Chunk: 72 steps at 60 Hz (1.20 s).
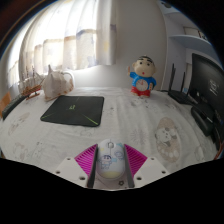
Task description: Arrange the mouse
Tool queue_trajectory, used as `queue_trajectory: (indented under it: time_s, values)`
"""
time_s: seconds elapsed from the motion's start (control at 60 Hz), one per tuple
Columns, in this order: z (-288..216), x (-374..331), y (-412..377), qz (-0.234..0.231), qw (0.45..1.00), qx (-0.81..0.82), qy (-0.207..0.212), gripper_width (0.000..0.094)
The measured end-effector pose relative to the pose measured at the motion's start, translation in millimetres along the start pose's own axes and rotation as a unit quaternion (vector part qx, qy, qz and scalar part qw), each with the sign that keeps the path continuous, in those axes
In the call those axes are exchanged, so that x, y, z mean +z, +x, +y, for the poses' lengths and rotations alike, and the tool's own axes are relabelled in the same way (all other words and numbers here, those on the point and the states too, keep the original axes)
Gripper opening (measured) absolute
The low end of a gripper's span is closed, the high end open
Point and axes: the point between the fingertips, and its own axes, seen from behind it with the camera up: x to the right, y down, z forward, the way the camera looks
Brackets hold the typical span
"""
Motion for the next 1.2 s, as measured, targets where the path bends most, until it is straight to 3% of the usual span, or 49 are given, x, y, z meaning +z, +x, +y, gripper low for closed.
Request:
queue_trajectory:
  time_s: [0.2, 0.55, 0.683, 0.917, 1.017, 1.083, 1.117, 1.2]
  values:
    - [-36, -13, 11, 0.021, 1.000, 0.014, 0.002, 0.0447]
    - [-182, 27, -55, 0.002, 0.999, 0.023, 0.043, 0.0384]
    - [-187, 77, -100, -0.008, 0.999, 0.012, 0.029, 0.0381]
    - [-142, 139, -158, -0.026, 1.000, -0.002, -0.010, 0.0381]
    - [-124, 149, -155, 0.001, 0.999, -0.015, -0.030, 0.0521]
    - [-117, 144, -151, 0.010, 0.999, -0.018, -0.046, 0.0875]
    - [-120, 139, -147, 0.016, 0.999, -0.015, -0.046, 0.0833]
    - [-129, 112, -145, 0.012, 0.999, -0.007, -0.051, 0.0846]
